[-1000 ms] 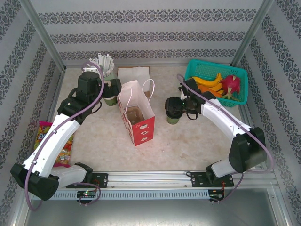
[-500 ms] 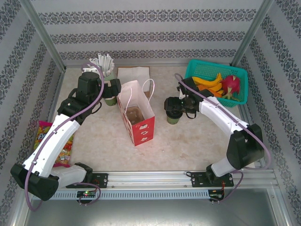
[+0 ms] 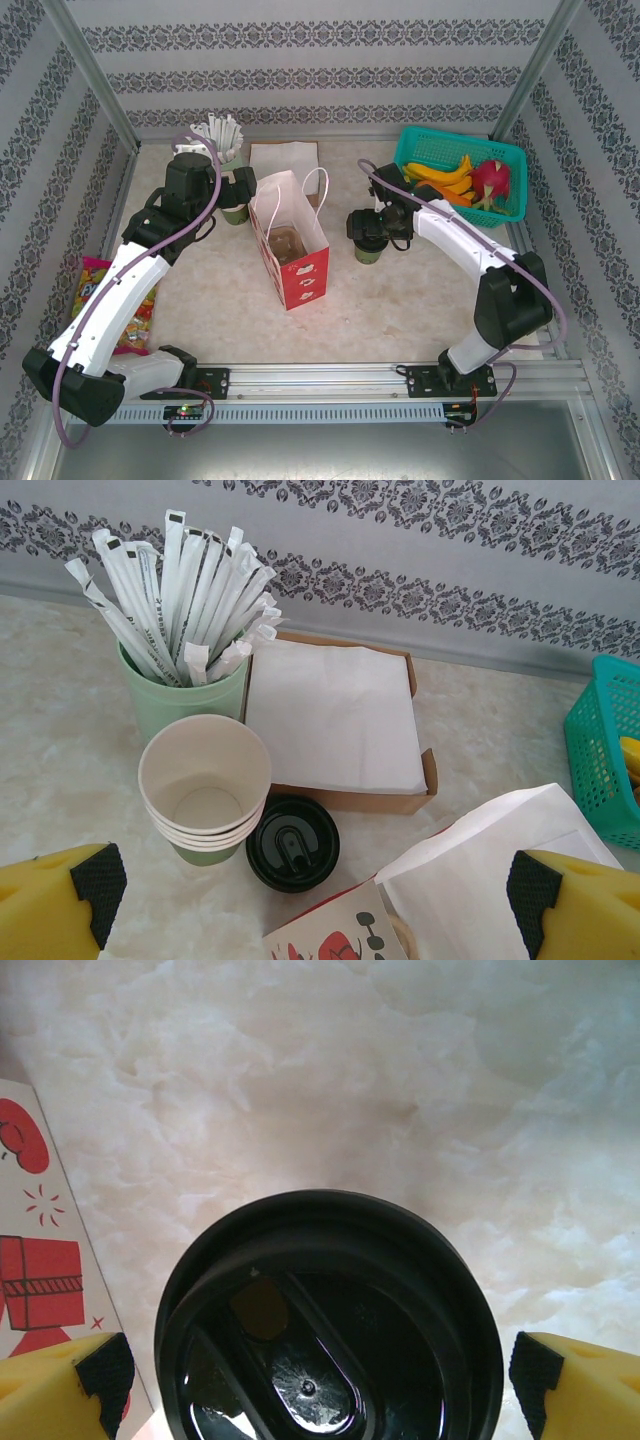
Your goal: Pack the takeout coffee
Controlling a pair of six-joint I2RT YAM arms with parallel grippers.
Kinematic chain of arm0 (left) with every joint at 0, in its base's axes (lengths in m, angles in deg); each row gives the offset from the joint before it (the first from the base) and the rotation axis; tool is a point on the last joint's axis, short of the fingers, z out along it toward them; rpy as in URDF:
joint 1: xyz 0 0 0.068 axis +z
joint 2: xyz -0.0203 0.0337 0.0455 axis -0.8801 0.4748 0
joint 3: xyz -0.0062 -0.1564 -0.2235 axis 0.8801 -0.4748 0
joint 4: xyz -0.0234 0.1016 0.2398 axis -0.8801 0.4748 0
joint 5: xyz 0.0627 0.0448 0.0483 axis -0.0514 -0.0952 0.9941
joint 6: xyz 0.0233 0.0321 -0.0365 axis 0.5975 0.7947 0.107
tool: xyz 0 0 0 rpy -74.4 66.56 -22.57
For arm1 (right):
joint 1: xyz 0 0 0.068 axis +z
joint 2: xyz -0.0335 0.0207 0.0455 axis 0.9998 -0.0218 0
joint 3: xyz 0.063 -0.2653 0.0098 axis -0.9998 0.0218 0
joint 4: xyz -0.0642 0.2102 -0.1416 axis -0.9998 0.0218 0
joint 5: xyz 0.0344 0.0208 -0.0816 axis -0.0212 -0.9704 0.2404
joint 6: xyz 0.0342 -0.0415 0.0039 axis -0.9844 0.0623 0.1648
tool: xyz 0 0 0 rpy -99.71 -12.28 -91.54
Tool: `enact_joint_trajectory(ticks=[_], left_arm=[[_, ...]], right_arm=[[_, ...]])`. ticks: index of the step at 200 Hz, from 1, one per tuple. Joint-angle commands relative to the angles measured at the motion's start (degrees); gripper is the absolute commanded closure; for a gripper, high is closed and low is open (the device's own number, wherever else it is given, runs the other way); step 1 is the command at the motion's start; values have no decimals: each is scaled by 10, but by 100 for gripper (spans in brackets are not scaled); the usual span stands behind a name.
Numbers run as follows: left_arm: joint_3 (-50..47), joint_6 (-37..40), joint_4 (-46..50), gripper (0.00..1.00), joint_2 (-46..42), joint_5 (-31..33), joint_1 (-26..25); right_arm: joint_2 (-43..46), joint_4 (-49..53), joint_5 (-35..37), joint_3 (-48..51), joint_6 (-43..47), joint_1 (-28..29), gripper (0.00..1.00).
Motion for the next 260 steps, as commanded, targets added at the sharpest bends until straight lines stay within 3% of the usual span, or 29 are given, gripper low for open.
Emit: enact_joint_trajectory(ticks=[1, 124, 181, 260], left_arm=[[-6, -5, -16, 0, -3, 4, 7], [-11, 5, -28, 0, 1, -6, 8], [-9, 8, -27, 0, 3, -7, 8], [-10, 16, -18, 0, 2, 6, 8]], right_arm=[[-13, 21, 12, -18, 16, 9, 2], [-32, 53, 6, -41, 14, 17, 2], [-77, 147, 38, -96, 42, 21, 2], [-153, 242, 31, -197, 66, 23, 2]])
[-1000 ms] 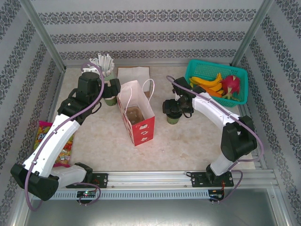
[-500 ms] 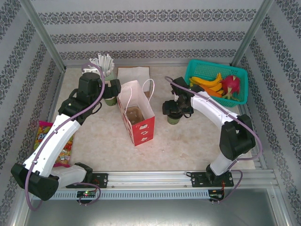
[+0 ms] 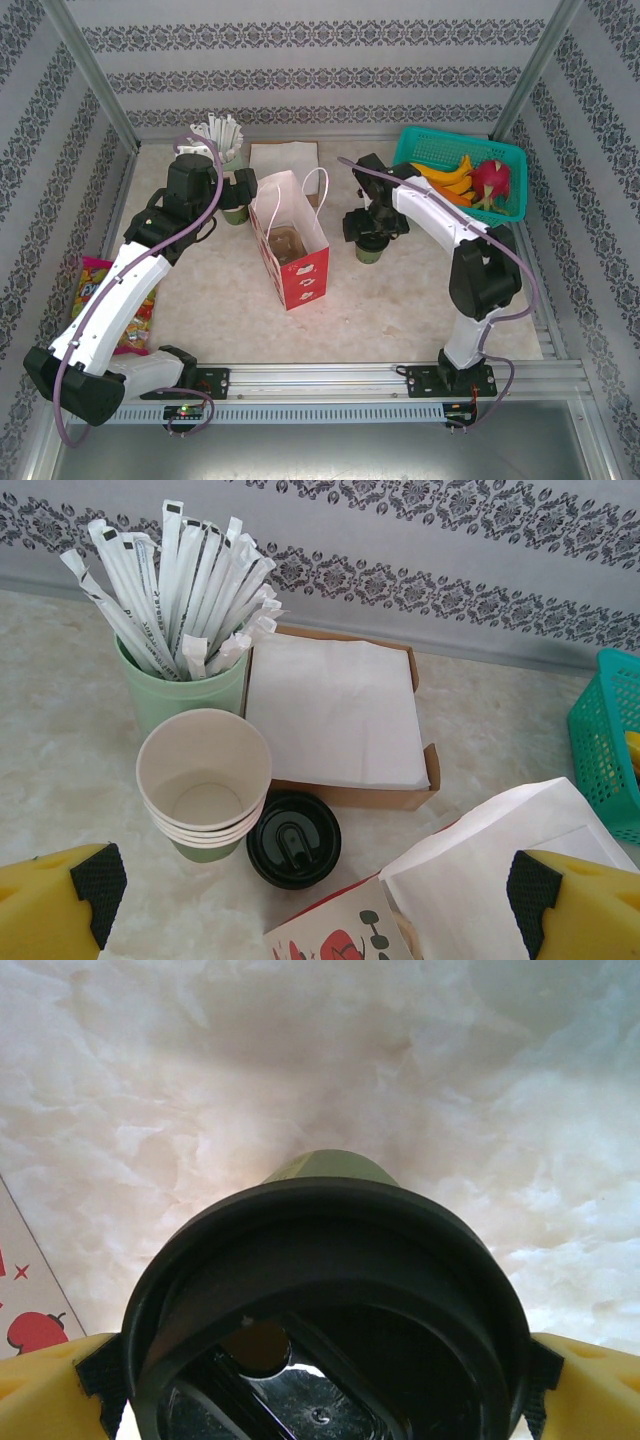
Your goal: Pack the takeout coffee
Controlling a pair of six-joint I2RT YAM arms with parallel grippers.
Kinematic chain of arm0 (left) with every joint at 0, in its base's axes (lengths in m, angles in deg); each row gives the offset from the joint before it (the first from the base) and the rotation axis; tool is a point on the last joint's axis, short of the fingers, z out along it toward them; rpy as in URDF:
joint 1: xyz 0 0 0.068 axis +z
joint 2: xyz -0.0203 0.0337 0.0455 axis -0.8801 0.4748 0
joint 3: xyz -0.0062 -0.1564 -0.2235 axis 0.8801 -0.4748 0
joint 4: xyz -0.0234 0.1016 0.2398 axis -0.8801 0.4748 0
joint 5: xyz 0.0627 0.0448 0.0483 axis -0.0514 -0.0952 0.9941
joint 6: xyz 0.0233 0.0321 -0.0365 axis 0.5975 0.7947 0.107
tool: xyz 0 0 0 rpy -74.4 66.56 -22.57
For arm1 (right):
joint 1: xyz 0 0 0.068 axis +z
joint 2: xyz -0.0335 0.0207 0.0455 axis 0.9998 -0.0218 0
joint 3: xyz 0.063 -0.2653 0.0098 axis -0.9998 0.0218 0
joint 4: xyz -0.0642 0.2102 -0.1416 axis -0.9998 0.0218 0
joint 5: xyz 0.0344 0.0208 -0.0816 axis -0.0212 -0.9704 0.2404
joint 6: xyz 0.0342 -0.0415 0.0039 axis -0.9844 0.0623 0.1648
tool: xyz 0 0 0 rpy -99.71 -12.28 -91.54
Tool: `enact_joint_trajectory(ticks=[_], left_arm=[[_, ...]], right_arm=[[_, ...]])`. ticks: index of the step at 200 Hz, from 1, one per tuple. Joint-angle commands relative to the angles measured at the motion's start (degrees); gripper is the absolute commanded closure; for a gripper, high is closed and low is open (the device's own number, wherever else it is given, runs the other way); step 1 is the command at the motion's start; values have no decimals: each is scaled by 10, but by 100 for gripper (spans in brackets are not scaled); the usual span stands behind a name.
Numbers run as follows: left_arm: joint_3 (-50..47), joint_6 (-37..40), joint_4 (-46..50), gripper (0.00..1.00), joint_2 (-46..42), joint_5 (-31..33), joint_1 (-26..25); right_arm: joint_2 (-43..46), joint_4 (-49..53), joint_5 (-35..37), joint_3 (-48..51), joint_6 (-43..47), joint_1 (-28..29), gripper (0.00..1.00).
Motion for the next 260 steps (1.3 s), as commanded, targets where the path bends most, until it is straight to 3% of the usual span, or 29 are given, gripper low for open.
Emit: enact_joint_trajectory(ticks=[1, 136, 197, 260], left_arm=[[-2, 15, -14, 0, 1, 7, 8], [-11, 26, -14, 0, -6, 12, 8], [-11, 23, -22, 0, -12, 0, 10], [38, 6, 31, 0, 2, -9, 35]], right_arm=[[-20, 58, 10, -32, 13, 8, 2], [-69, 99, 9, -82, 23, 9, 2], [-47, 86, 10, -70, 22, 9, 13], [10, 92, 13, -36, 21, 14, 20]])
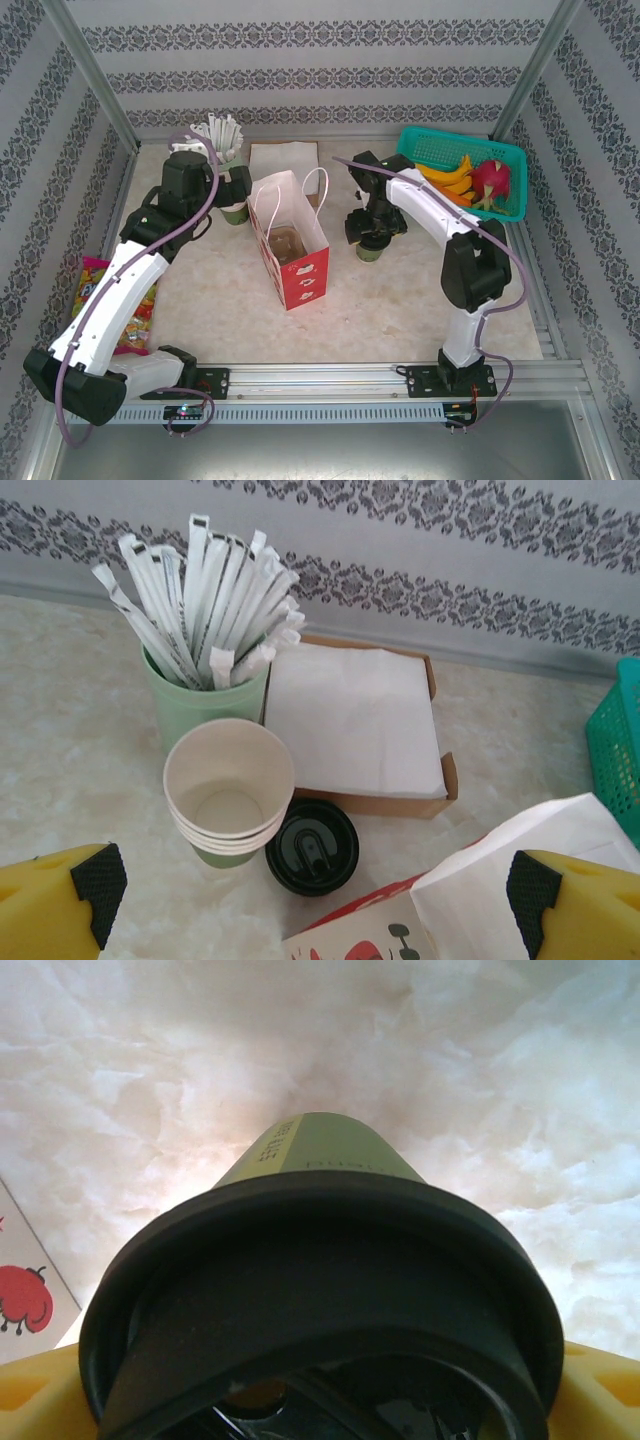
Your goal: Pack the takeout coffee
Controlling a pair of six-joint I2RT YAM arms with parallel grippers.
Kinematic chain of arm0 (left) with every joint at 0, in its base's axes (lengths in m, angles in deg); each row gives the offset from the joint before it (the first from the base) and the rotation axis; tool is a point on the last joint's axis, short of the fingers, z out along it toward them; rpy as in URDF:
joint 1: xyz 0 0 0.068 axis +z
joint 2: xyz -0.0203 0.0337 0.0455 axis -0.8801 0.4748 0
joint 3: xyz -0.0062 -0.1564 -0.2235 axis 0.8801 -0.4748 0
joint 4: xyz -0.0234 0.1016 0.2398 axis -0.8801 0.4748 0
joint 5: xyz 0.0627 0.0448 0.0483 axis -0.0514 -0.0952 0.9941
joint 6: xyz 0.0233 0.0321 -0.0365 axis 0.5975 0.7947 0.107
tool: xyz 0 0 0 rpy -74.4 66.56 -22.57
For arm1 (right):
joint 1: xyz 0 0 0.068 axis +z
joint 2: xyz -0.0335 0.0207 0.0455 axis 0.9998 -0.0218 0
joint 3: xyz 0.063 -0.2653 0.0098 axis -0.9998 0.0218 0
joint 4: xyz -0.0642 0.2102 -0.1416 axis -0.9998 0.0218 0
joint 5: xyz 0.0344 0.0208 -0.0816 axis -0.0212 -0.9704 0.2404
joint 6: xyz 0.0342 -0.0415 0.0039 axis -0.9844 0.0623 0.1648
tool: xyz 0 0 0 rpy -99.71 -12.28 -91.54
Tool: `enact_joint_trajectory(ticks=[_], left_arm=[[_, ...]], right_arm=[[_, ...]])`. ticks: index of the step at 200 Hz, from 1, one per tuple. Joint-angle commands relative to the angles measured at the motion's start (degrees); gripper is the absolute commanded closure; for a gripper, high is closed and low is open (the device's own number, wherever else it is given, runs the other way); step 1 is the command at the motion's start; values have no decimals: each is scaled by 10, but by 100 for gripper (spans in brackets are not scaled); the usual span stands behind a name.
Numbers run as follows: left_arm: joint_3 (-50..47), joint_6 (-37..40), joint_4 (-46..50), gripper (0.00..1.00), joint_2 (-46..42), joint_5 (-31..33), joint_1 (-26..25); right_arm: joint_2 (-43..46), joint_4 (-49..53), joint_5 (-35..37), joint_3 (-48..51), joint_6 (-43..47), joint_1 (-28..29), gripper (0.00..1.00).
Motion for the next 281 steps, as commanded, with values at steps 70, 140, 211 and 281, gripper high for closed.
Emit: enact_joint_trajectory(ticks=[70, 140, 211, 281], left_arm=[[27, -26, 20, 0, 10, -44, 33], [91, -22, 17, 0, 80, -103, 51], [258, 211, 121, 0, 208, -358, 58], [364, 399, 288, 11, 294, -377, 53]], right_arm=[[110, 6, 14, 60, -9, 24, 27], [211, -27, 11, 104, -23, 28, 32], [308, -51, -10, 120, -19, 29, 33], [355, -39, -30, 88, -23, 46, 34]])
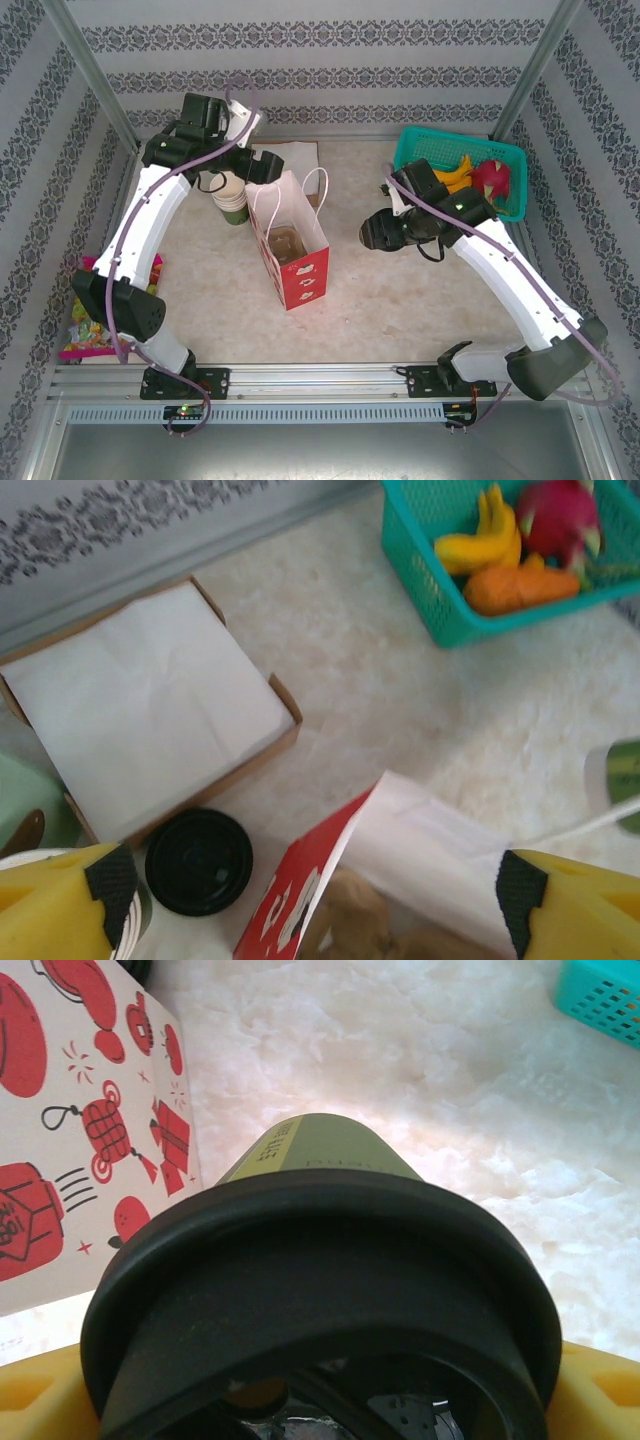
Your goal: Pack the takeout coffee
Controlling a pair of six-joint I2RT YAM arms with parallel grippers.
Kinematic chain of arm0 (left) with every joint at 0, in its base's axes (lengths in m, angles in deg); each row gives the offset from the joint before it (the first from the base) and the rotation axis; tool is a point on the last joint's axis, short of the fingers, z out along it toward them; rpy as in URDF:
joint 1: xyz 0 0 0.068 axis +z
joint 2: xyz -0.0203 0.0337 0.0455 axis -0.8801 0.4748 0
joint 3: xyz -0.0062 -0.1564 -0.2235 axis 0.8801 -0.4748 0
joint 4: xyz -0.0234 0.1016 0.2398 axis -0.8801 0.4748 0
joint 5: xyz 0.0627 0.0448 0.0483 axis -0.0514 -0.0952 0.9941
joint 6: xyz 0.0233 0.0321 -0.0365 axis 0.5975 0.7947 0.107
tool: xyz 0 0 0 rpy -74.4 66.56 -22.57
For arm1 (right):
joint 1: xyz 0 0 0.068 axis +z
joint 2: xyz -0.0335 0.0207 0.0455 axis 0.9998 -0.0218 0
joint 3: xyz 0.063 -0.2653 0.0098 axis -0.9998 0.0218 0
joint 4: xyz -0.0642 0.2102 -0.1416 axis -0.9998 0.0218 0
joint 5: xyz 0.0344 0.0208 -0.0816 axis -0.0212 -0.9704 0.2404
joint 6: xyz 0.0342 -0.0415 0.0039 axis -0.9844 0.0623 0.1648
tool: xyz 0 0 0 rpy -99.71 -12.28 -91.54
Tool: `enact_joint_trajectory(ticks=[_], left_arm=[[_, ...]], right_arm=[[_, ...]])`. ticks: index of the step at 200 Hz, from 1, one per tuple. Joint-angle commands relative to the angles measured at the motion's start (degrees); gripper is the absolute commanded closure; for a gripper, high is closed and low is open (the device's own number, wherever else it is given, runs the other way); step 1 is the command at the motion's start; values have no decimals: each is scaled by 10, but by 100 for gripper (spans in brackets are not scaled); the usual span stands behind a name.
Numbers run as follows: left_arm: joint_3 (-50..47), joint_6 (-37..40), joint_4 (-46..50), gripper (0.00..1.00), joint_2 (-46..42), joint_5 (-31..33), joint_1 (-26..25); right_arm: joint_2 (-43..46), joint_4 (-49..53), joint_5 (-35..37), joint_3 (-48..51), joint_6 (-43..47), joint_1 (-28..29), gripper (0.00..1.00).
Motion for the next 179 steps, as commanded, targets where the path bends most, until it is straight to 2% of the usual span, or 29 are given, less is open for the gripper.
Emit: enact_joint_trajectory(ticks=[1, 31, 52, 86, 113, 143, 160, 179], left_arm=[[37, 92, 83, 12, 17, -19, 0], [49, 104, 114, 31, 41, -30, -6], [48, 111, 123, 33, 50, -11, -10], [49, 97, 103, 23, 51, 20, -11], [71, 60, 80, 14, 54, -8, -10], [125, 39, 108, 8, 76, -24, -6], [149, 33, 125, 7, 91, -41, 4], [162, 45, 148, 10, 110, -19, 6]], right_arm=[[19, 8, -19, -27, -6, 9, 34], [19, 43, 0, -61, 2, 32, 34], [20, 63, 0, -91, 6, 46, 34], [20, 80, 20, -112, 11, 63, 34], [19, 65, 20, -100, 7, 64, 33], [20, 59, 14, -99, 7, 66, 33], [22, 63, 16, -100, 10, 66, 33], [23, 63, 16, -101, 12, 66, 33]])
